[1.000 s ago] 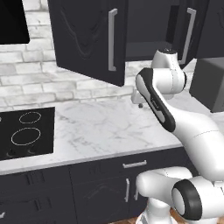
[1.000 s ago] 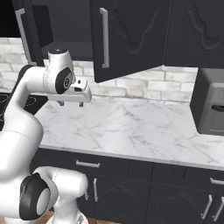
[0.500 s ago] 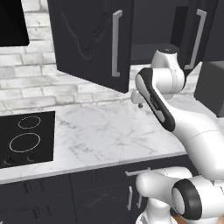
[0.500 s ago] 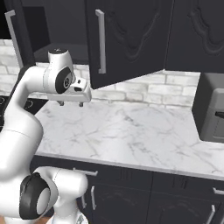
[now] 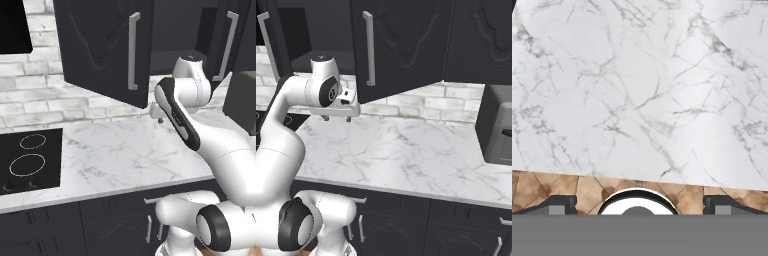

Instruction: Close all open cabinet doors.

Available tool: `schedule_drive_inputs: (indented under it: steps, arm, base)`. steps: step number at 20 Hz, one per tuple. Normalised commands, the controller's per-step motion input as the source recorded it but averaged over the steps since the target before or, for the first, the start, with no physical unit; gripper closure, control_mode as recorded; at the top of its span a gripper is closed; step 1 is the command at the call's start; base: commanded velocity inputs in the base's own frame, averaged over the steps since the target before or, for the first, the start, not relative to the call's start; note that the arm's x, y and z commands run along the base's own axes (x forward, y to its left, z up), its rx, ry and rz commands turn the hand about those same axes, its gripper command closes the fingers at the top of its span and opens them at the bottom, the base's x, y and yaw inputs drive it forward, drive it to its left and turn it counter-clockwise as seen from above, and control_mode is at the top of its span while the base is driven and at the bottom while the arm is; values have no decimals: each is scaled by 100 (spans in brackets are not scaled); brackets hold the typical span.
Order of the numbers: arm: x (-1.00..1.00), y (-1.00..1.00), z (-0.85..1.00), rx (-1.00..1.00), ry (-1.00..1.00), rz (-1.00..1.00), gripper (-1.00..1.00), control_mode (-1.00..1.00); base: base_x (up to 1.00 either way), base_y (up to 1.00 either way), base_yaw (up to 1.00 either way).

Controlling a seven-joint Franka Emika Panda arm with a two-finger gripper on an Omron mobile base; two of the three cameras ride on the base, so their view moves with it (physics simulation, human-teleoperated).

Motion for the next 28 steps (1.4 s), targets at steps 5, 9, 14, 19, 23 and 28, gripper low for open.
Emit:
schedule_drive_inputs:
  steps: [5, 9, 14, 19, 23, 28]
  arm:
    - [0, 0, 0, 0, 0, 0, -100, 100]
    - [0, 0, 0, 0, 0, 0, -100, 100]
    - [0, 0, 0, 0, 0, 0, -100, 100]
    - [0, 0, 0, 0, 0, 0, -100, 100]
    - [0, 0, 0, 0, 0, 0, -100, 100]
    - [0, 0, 0, 0, 0, 0, -100, 100]
  base:
    - [31, -11, 0]
    - [30, -11, 0]
    - [29, -10, 0]
    - [32, -8, 0]
    - [31, -7, 0]
    - [29, -6, 0]
